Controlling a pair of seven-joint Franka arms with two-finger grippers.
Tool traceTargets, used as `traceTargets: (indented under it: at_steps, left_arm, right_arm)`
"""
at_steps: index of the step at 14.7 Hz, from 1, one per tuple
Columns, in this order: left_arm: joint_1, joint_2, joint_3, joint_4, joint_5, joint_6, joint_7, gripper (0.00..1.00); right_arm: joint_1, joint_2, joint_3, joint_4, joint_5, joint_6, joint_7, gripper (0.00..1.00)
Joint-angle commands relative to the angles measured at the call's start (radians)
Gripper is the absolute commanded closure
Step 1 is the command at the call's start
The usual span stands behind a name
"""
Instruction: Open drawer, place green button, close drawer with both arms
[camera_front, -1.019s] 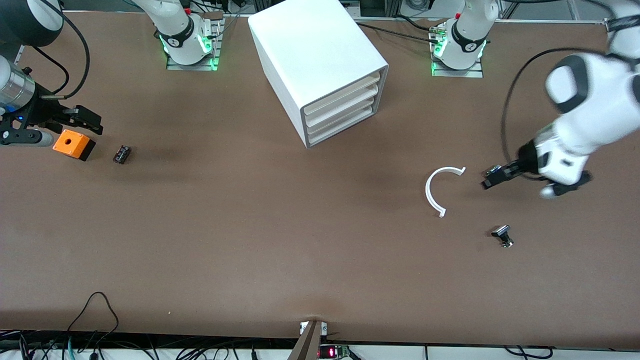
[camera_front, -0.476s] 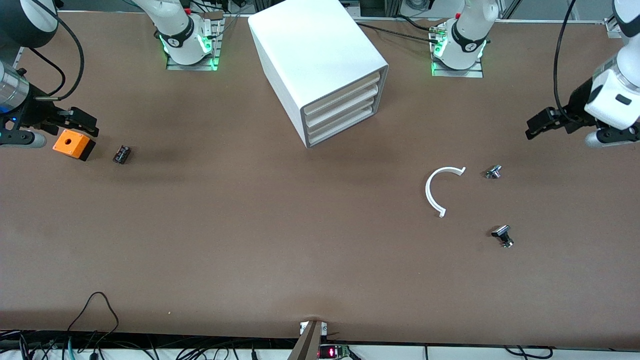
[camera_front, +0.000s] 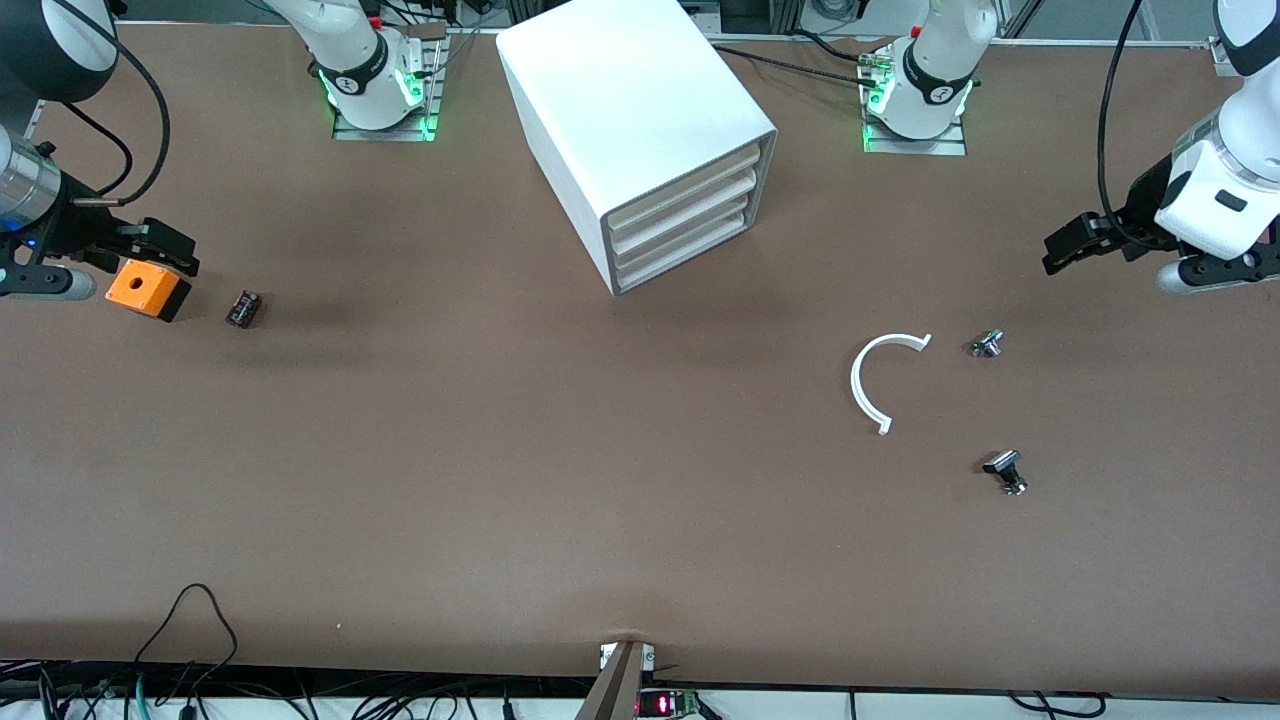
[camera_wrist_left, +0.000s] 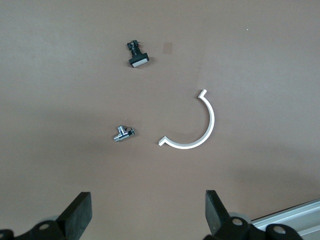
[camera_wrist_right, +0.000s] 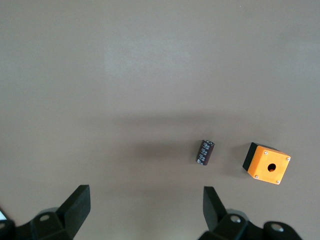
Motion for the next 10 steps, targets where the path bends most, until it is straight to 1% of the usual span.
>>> traceTargets:
  at_steps: [1,3,5,7,10]
  left_arm:
    - [-0.012,0.001,0.005,0.012,0.026,-0.010,-0.009,0.00]
    - [-0.013,0.004,0.001,0.040,0.026,-0.027,-0.009,0.00]
    - [-0.013,0.006,-0.003,0.060,0.023,-0.080,-0.010,0.00]
    - [-0.017,0.015,-0.004,0.061,0.021,-0.082,-0.010,0.00]
    - [-0.017,0.027,-0.003,0.089,0.017,-0.087,-0.012,0.00]
  right_arm:
    - [-0.006,0.006,-0.004,0.028,0.022,-0.009,-0.024,0.00]
    - [-0.006,0.006,-0.005,0.028,0.022,-0.009,-0.024,0.00]
    - [-0.006,0.004,-0.004,0.030,0.020,-0.009,-0.024,0.00]
    - [-0.006,0.004,-0.004,0.033,0.020,-0.009,-0.024,0.00]
    - [-0.006,0.006,-0.004,0.036,0.020,-0.009,-0.024,0.00]
